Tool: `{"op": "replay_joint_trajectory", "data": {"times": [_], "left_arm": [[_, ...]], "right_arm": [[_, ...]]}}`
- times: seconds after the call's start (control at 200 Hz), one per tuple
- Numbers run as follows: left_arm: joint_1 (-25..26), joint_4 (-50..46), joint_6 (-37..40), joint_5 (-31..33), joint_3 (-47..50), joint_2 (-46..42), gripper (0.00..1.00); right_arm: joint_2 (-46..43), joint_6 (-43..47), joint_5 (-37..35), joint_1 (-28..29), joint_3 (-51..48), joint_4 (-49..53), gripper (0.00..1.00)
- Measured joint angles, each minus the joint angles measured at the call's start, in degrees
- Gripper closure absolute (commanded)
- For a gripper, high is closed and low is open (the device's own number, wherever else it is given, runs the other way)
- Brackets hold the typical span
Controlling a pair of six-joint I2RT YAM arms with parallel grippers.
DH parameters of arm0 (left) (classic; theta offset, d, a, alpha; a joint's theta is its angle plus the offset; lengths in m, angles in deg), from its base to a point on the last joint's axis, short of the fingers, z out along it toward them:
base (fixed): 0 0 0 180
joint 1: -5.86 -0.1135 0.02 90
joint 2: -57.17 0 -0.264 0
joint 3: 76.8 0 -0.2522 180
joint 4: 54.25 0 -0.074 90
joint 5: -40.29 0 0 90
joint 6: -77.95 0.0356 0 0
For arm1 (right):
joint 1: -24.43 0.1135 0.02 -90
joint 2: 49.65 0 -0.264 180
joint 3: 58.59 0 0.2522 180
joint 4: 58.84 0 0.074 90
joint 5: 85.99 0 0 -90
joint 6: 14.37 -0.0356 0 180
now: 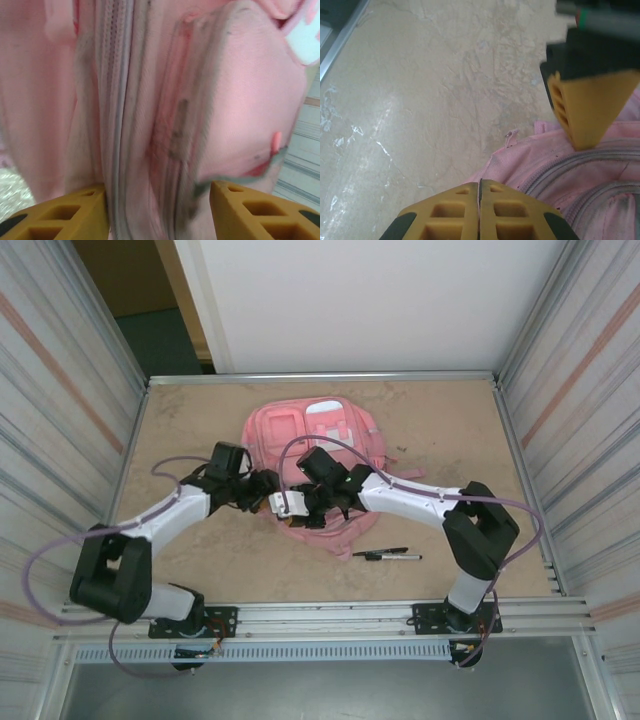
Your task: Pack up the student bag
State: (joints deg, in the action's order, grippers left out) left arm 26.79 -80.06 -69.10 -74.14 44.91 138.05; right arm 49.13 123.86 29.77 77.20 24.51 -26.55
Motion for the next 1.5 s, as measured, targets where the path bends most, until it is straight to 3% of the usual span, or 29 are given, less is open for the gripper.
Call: {"op": "replay_joint_trajectory", "data": {"times": [0.065,0.175,0.401,0.666,0.862,0.967,1.097,1.203,1.288,1.373,1.503], "left_arm": [[0.90,1.70,-1.46,-0.68,0.00,3.15,0.63],[1.62,2.45,-1.20,-3.21,-1.53,6.91,1.00],[-0.63,-1.55,3.48,-7.02,-5.38,6.51,1.00],[-12.61,-8.61,10.12,-18.10,-8.11,8.09,1.00],[-20.96,-12.13,15.91,-17.57,-13.05,12.66,1.00],[-22.16,-14.01,17.31,-16.68,-15.21,13.57,1.00],[-22.32,-14.75,17.49,-16.48,-16.41,13.92,1.00],[-21.97,-13.22,16.57,-16.46,-14.84,12.61,1.00],[-21.00,-11.13,14.51,-16.48,-12.07,9.92,1.00],[-19.45,-9.88,12.17,-16.46,-9.51,7.13,1.00],[-16.59,-8.68,9.18,-16.46,-8.57,5.49,1.00]], "right_arm": [[-1.07,0.00,-0.31,-0.22,-1.36,-0.55,1.00],[-2.60,0.02,-1.09,-0.81,-4.15,-0.33,1.00],[-7.85,0.28,-5.16,-1.44,-8.72,-2.16,1.00],[-14.10,0.20,-14.12,-2.71,-13.25,-3.32,1.00],[-13.64,-0.07,-25.20,-4.68,-16.44,8.26,1.00],[-12.90,-1.11,-30.75,-5.42,-16.41,10.84,1.00],[-13.07,-4.94,-30.08,-6.73,-16.26,11.13,0.95],[-15.17,-16.48,-28.30,-6.99,-16.22,7.21,0.70],[-18.36,-35.34,-29.77,-6.05,-16.22,1.51,0.57],[-19.74,-58.58,-29.40,-5.86,-14.95,-0.07,0.55],[-14.69,-85.77,-19.80,-8.35,-10.29,0.94,0.55]]}}
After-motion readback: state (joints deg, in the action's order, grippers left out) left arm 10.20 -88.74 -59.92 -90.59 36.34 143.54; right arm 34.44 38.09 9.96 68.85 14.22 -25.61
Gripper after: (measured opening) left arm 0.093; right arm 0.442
